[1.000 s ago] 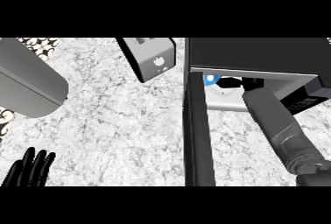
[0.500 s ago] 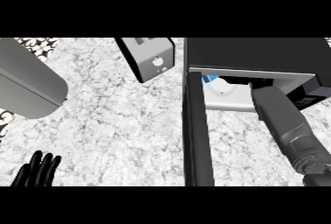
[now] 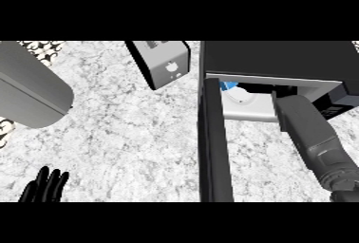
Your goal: Pick up the milk, place it into the microwave and close the microwave
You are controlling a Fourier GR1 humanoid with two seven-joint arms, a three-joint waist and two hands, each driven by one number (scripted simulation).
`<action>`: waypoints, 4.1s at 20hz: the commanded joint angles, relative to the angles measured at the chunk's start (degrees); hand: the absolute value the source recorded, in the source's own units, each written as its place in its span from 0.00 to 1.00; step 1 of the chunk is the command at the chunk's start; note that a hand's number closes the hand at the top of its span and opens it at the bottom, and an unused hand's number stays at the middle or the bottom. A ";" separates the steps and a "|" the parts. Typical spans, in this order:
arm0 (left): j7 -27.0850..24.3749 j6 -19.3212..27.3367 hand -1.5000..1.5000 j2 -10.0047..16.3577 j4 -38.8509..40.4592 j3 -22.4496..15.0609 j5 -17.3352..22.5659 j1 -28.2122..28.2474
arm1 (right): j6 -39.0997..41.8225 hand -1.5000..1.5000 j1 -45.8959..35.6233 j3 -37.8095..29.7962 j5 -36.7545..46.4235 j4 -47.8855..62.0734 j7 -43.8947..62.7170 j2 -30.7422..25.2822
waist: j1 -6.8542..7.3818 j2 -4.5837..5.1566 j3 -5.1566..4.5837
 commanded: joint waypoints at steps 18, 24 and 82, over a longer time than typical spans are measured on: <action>0.71 1.54 0.00 -1.47 0.91 -3.03 -1.96 -0.21 | 22.45 0.00 14.86 -2.91 -5.75 -4.65 -5.70 -1.38 | -5.38 -1.55 0.19; -1.42 1.79 0.00 -1.71 2.11 -3.37 -1.25 1.33 | 24.40 0.00 20.90 -2.76 -6.68 -5.86 -8.08 2.08 | -4.79 -1.44 0.18; 17.27 13.59 1.00 -9.61 58.54 -41.43 8.29 -59.53 | 56.97 0.00 82.04 12.80 -31.04 -74.42 -11.78 -4.82 | -10.14 -0.84 0.11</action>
